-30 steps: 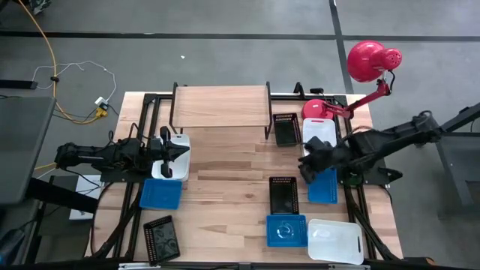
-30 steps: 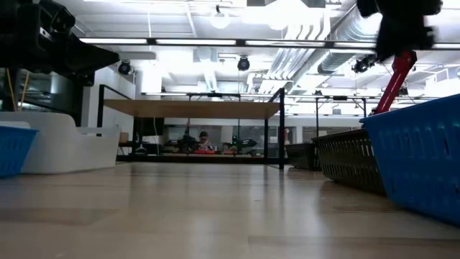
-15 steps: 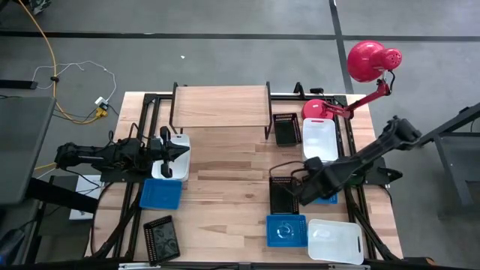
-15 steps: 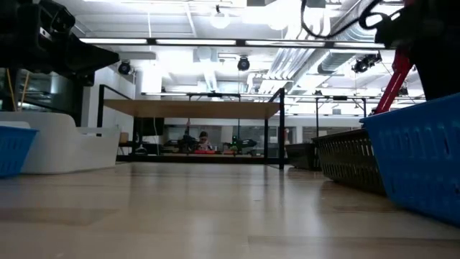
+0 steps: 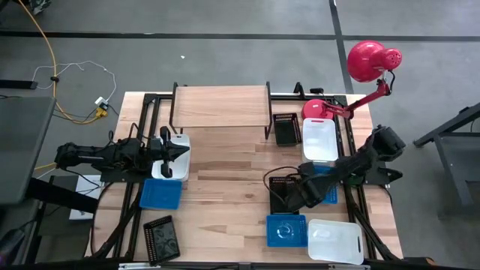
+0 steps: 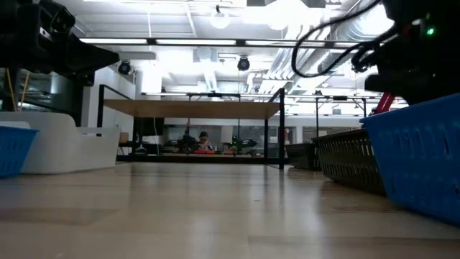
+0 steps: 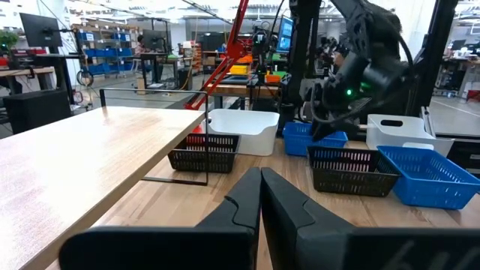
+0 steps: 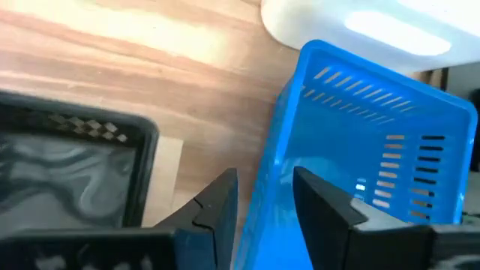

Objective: Stack baskets on shelf by color
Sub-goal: Put the top right blue bin on the shelf

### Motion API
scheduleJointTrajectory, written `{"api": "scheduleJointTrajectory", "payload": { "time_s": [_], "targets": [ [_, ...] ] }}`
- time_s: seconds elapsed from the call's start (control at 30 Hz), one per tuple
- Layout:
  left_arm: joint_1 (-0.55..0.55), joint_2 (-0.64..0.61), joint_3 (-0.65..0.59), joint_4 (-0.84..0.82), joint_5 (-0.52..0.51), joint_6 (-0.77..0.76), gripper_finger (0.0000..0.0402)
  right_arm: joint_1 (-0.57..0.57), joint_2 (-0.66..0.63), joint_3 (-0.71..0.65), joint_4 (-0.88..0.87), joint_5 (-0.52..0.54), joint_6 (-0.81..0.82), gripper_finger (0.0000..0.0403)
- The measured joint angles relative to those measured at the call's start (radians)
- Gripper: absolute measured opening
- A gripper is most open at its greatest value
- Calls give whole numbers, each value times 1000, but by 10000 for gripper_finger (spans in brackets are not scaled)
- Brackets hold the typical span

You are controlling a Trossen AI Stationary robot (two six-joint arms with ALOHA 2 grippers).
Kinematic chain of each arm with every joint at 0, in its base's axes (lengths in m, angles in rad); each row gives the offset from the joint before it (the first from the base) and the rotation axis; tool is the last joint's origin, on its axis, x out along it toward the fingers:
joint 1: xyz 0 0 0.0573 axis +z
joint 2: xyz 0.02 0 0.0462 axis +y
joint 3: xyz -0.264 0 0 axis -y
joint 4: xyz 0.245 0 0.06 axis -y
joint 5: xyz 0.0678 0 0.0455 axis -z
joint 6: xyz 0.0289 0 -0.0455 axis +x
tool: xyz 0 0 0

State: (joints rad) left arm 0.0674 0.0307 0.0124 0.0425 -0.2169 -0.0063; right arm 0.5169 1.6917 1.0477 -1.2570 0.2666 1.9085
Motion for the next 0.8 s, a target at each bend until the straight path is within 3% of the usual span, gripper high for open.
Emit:
{"api": "scheduleJointTrajectory", "payload": {
  "time_s": [0.4, 0.5, 0.67, 0.8],
  "targets": [
    [0, 0, 0, 0, 0, 0, 1, -36, 91, 0, -6, -12, 3, 115],
    [0, 0, 0, 0, -1, 0, 1, -40, 88, 0, -10, -13, -2, 90],
    [0, 0, 0, 0, -2, 0, 1, -38, 87, 24, -39, -21, -48, 11],
    [0, 0, 0, 0, -3, 1, 1, -36, 87, 96, -129, -13, -75, 12]
  ]
}}
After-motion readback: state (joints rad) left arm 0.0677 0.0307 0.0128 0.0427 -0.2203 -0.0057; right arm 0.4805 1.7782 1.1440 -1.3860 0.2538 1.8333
